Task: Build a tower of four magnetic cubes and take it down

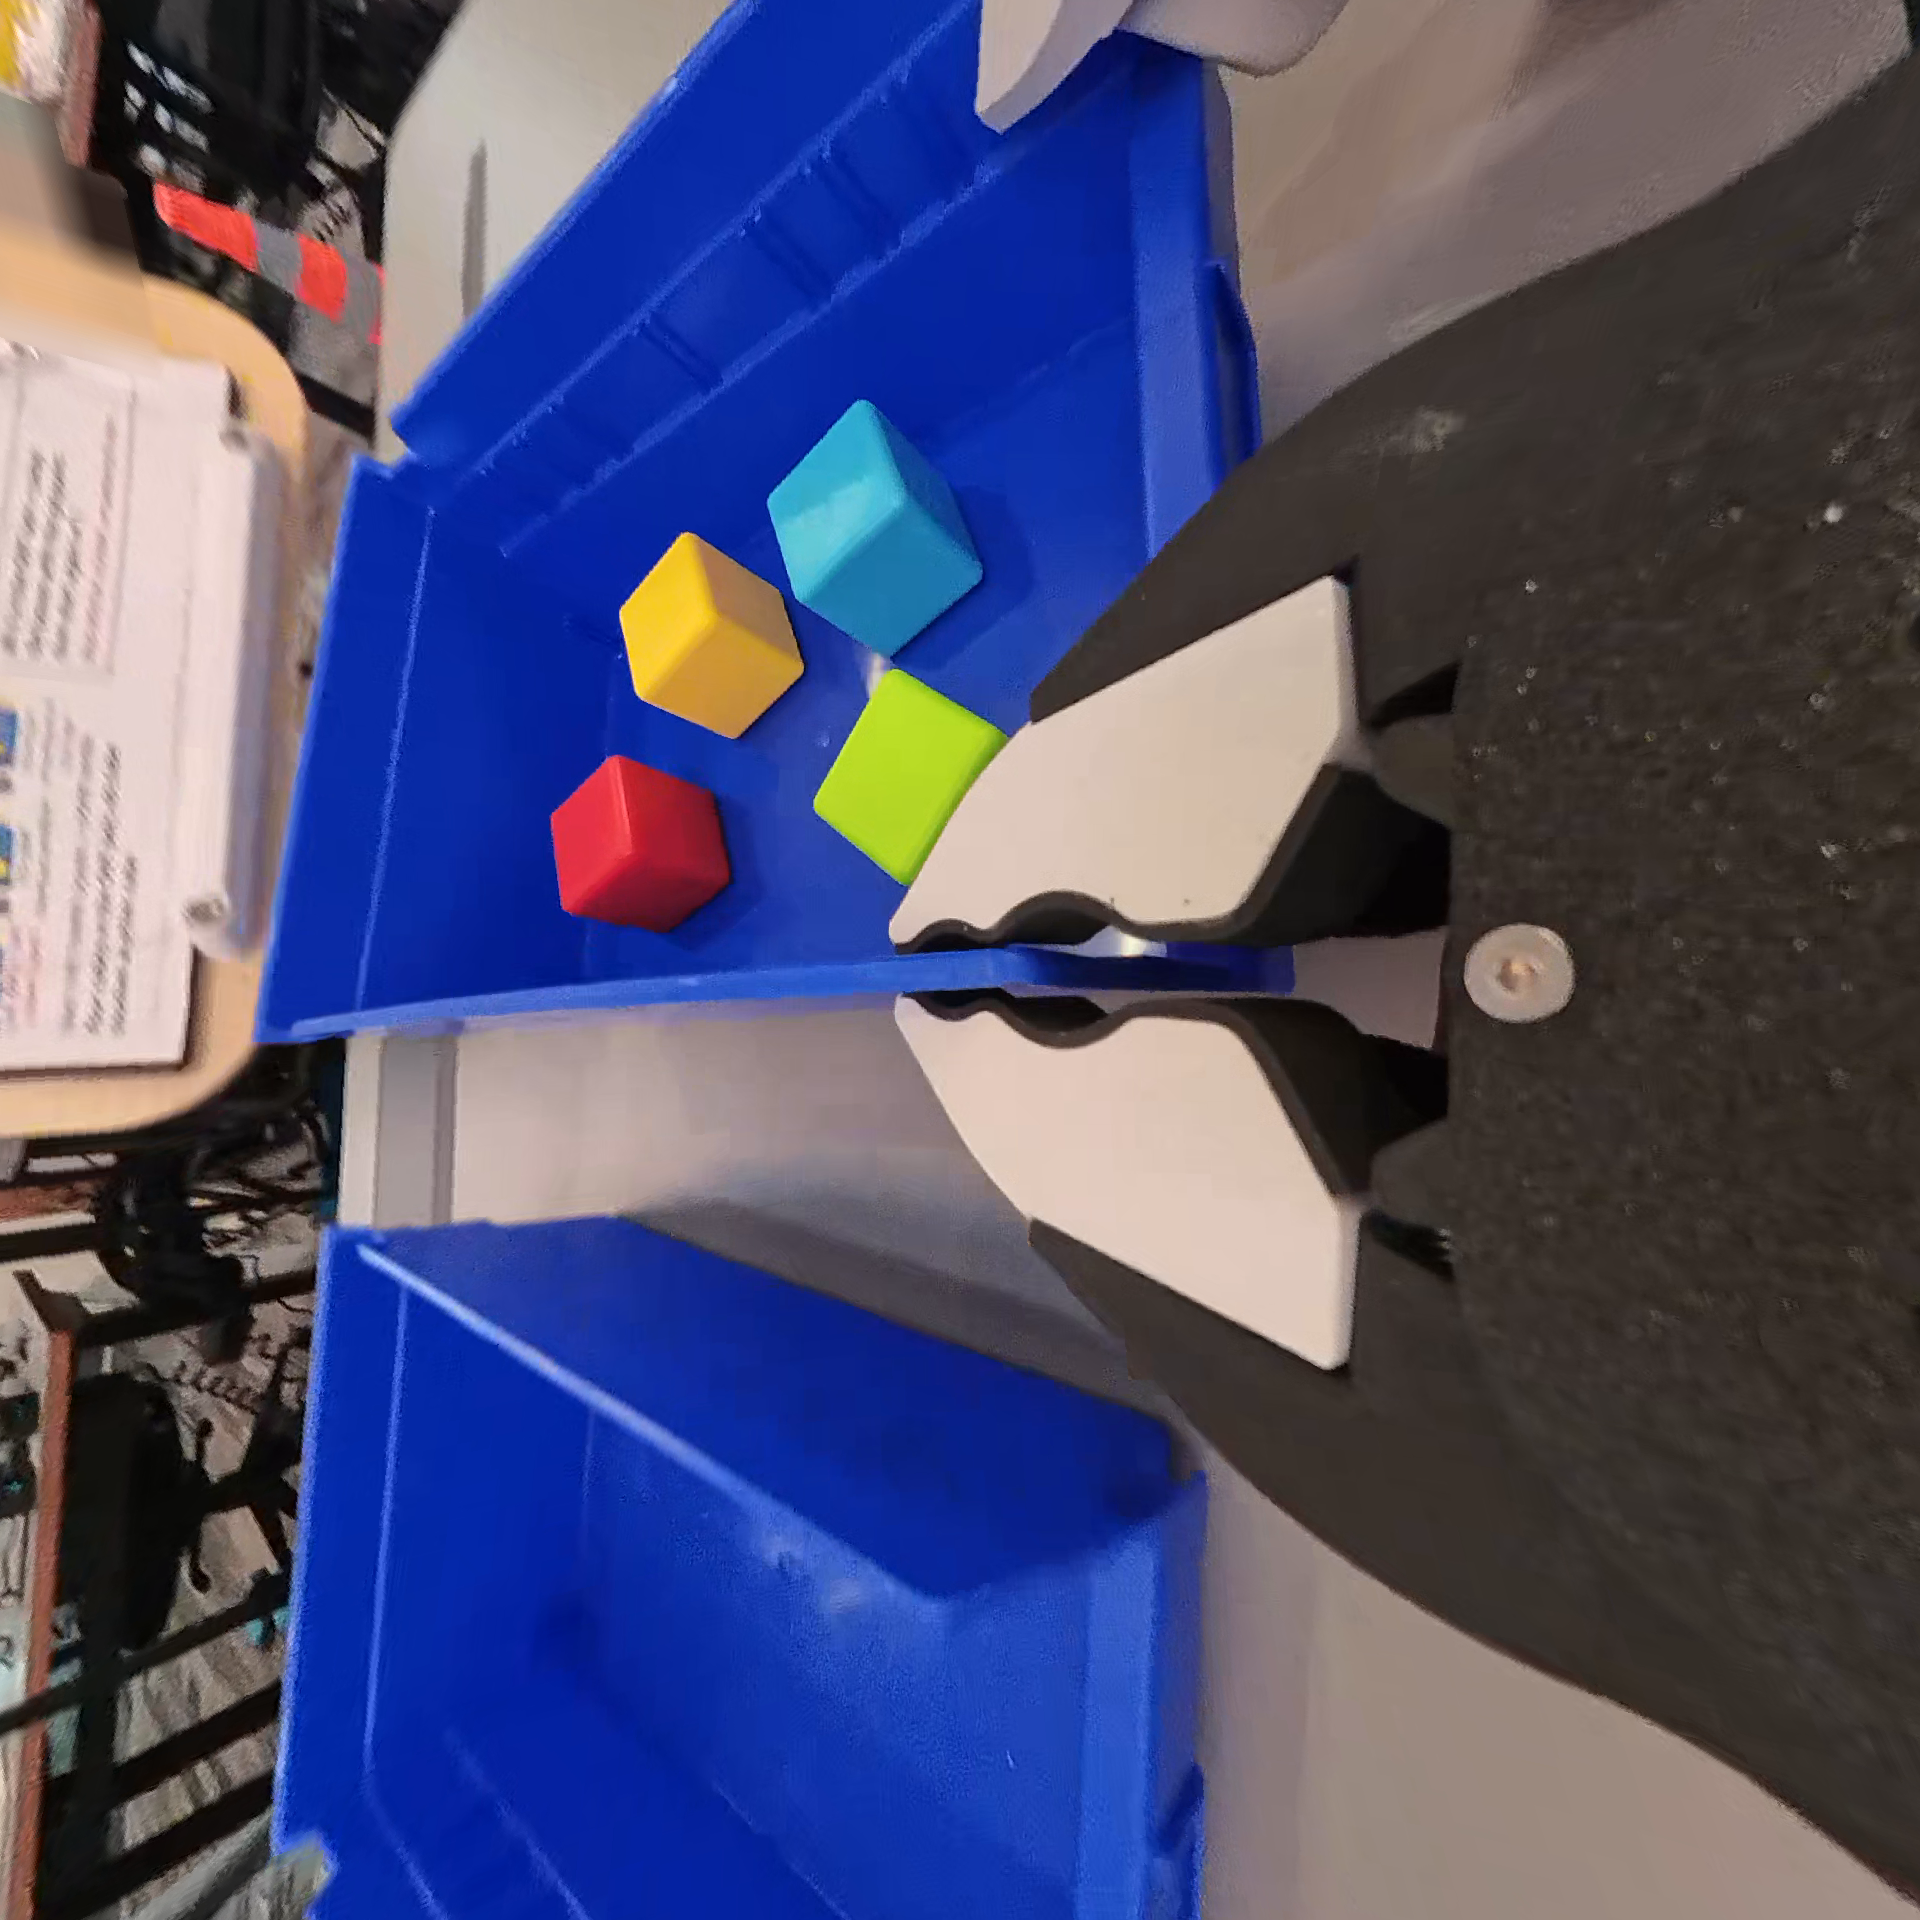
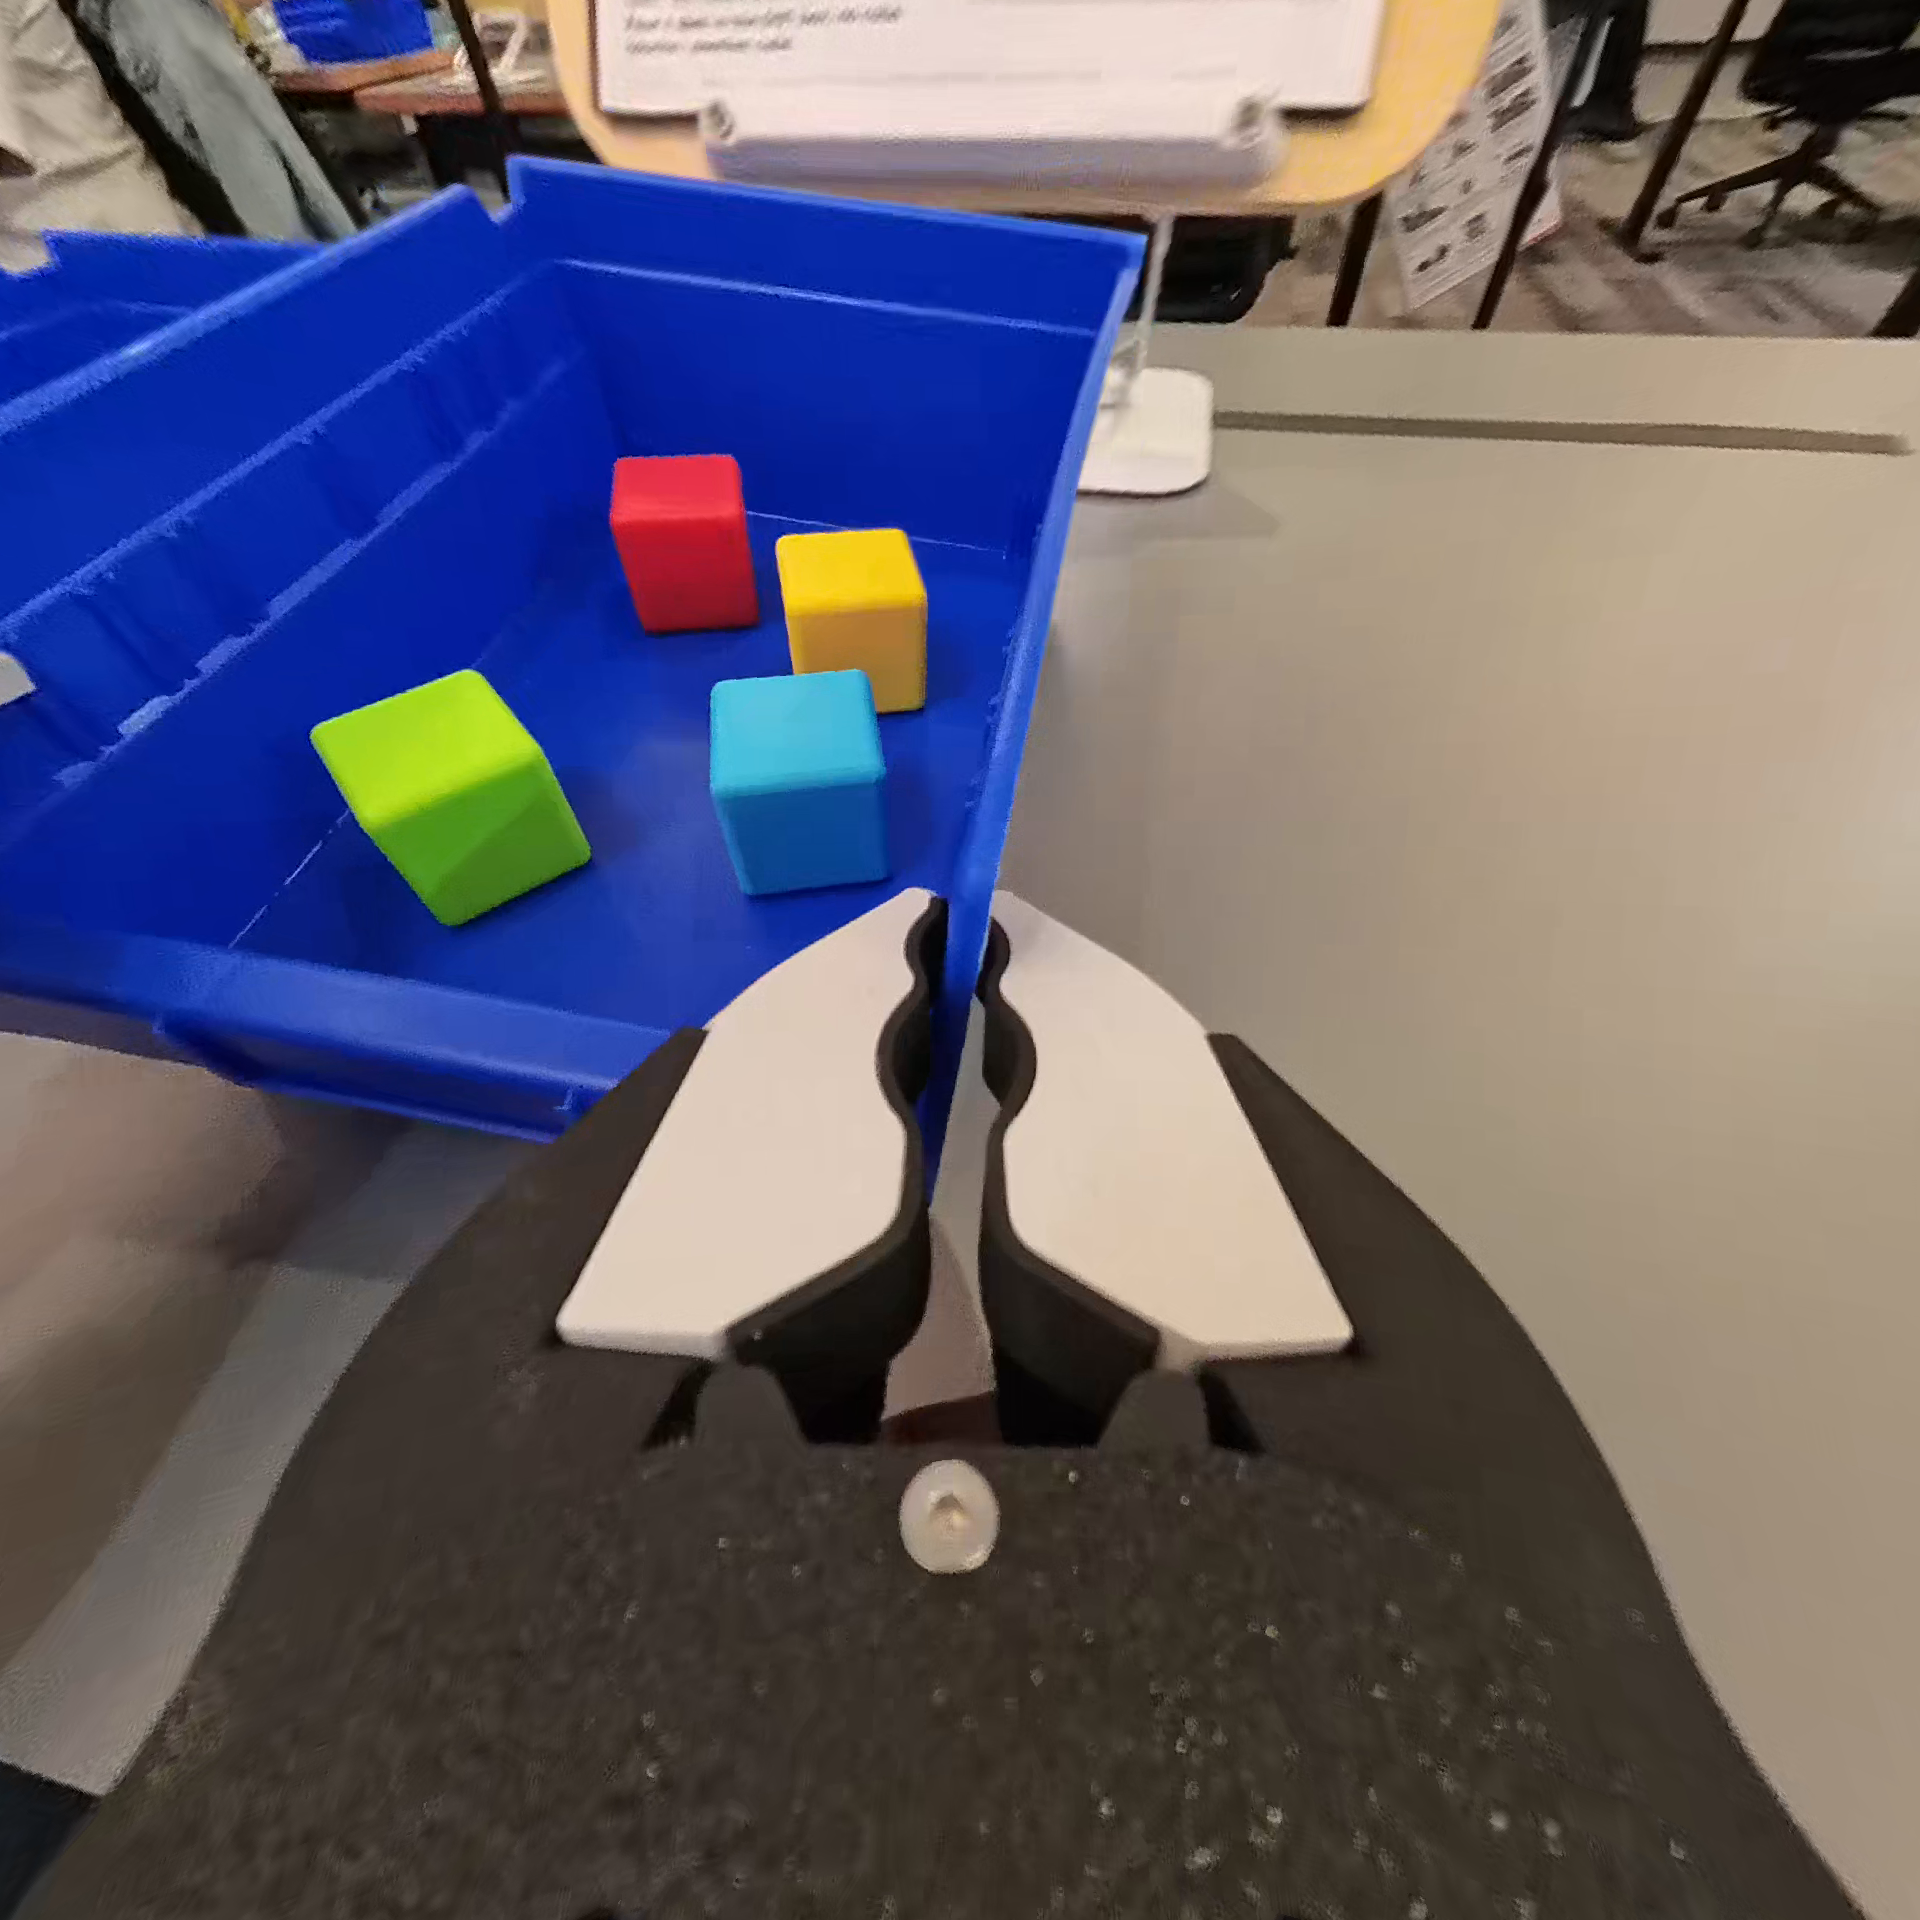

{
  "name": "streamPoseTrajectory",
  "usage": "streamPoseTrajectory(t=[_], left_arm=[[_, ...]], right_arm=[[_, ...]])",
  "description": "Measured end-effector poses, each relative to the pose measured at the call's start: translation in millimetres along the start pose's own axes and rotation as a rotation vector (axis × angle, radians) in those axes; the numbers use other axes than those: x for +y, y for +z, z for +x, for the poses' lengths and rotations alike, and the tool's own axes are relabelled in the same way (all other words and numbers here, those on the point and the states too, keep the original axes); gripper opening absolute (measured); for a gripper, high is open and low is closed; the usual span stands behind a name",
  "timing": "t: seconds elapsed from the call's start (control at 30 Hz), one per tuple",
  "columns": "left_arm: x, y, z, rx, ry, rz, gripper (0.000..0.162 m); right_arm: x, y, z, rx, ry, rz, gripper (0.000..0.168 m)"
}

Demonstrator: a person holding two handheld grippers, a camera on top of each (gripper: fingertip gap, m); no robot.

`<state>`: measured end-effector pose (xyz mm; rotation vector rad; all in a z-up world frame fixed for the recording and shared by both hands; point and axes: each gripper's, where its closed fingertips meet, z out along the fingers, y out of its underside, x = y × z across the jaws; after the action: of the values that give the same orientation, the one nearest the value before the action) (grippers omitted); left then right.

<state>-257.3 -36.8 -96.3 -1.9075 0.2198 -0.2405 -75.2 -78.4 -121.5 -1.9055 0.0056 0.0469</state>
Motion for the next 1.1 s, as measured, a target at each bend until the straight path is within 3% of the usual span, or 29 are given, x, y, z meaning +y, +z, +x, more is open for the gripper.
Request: streamPoseTrajectory(t=[0.2,0.33,0.4,0.43,0.53,0.6,0.7,0.8,0.93,1.1], left_arm=[[15.7,3.3,-21.6,-0.055,0.015,-0.057,0.004],[18.4,4.7,-22.6,-0.029,-0.065,-0.044,0.007],[18.8,-1.3,-19.8,-0.016,-0.055,-0.052,0.042],[21.6,-8.3,-19.3,-0.015,-0.029,-0.061,0.049],[38.4,-41.1,-25.3,-0.018,0.048,-0.097,0.055],[41.4,-66.1,-38.9,-0.023,0.036,-0.082,0.049],[27.4,-92.2,-103.1,-0.167,0.018,-0.025,0.037],[20.4,-92.8,-190.9,-0.322,-0.032,-0.062,0.052],[5.1,-65.6,-268.7,-0.336,-0.093,-0.057,0.061],[12.8,-12.5,-310.7,-0.261,-0.104,-0.162,0.068]], right_arm=[[4.1,14.4,-14.9,-0.023,0.024,-0.057,0.004],[5.6,15.1,-15.7,-0.073,0.000,-0.067,0.006],[15.5,10.2,-14.5,-0.112,-0.014,-0.125,0.034],[19.0,4.9,-10.6,-0.121,-0.029,-0.138,0.044],[20.2,-26.6,3.2,-0.180,-0.026,-0.070,0.046],[21.9,-50.2,15.0,-0.214,-0.020,0.000,0.045],[22.0,-72.5,34.9,-0.221,0.014,0.085,0.035],[9.2,-84.9,43.8,-0.245,0.080,0.186,0.027],[-2.4,-91.0,36.4,-0.275,0.024,0.264,0.023],[5.2,-88.2,14.6,-0.332,-0.026,0.237,0.022]])
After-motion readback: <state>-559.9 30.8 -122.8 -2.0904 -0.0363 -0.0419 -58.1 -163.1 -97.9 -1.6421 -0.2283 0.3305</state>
